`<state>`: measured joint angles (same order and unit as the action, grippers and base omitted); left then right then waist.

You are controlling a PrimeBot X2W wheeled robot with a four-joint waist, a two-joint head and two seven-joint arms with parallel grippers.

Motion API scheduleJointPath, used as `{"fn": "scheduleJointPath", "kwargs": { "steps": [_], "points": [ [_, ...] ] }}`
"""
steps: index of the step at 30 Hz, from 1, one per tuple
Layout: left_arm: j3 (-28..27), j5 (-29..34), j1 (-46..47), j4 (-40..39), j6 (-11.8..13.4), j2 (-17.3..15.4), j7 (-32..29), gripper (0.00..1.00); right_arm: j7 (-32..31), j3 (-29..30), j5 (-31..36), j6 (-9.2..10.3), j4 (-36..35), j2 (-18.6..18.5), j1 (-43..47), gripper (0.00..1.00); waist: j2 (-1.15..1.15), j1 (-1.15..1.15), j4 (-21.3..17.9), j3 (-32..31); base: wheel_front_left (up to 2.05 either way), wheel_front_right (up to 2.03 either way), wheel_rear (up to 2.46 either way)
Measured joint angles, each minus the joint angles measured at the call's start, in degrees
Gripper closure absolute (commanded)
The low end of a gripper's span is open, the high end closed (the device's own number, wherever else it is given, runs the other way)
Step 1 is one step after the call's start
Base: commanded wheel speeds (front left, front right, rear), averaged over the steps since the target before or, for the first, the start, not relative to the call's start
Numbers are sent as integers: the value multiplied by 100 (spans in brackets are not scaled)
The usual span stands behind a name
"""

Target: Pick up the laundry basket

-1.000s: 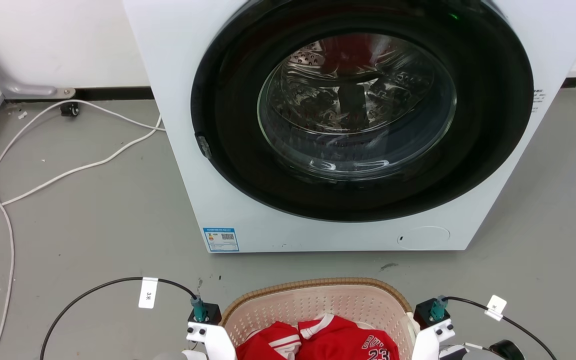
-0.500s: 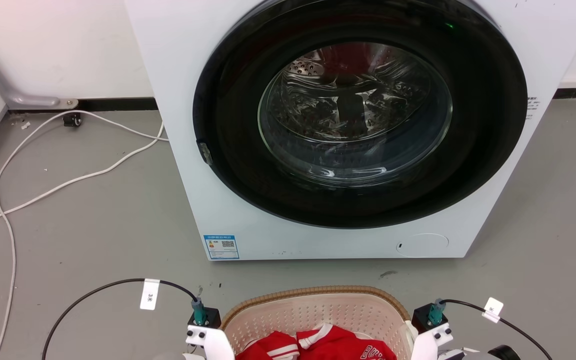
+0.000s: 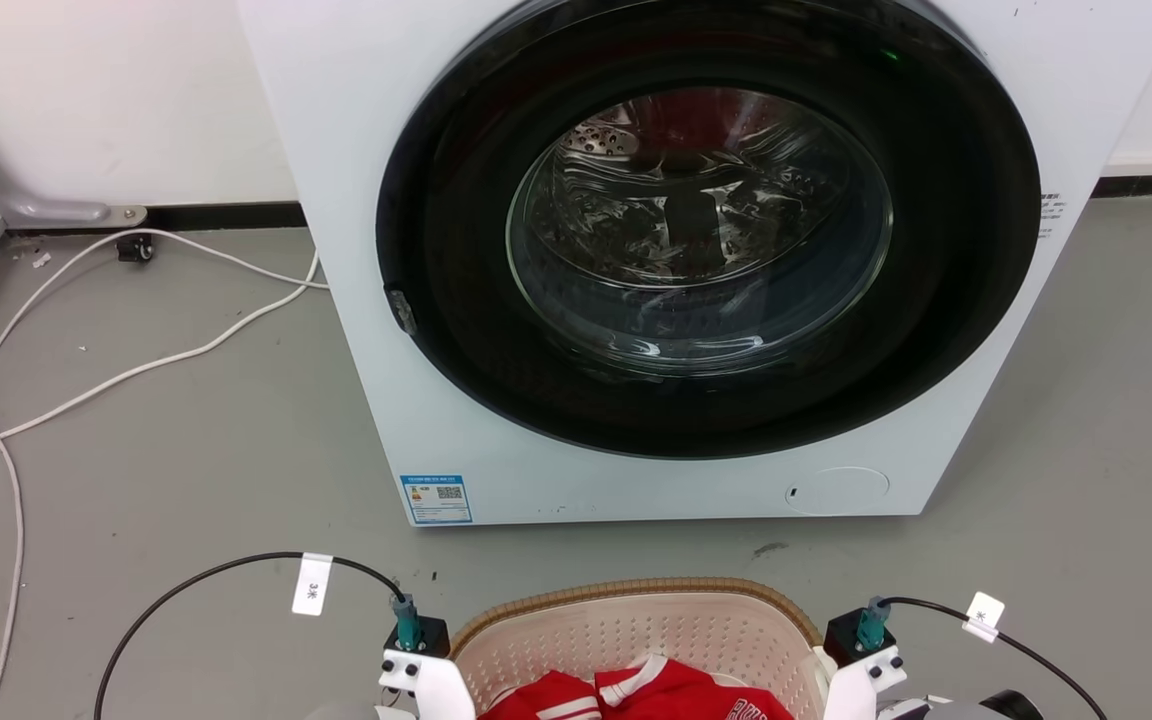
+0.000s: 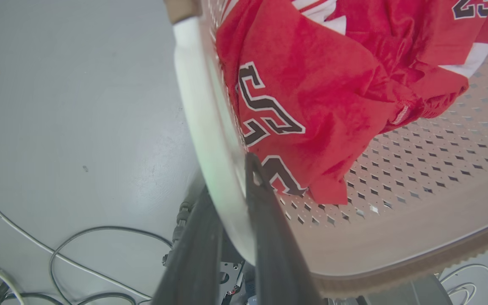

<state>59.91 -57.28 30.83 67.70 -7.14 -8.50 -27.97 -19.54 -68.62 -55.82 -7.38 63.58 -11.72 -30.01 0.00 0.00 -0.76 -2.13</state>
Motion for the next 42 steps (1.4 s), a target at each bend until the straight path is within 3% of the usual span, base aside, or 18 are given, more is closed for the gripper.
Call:
{"fn": "scheduleJointPath", "kwargs": {
  "steps": [42],
  "points": [
    [812, -850, 68, -120, 0, -126, -287, 100, -221, -457, -483, 0, -30, -41, -71, 100, 0, 0, -98, -40, 0, 0, 0]
  ]
}}
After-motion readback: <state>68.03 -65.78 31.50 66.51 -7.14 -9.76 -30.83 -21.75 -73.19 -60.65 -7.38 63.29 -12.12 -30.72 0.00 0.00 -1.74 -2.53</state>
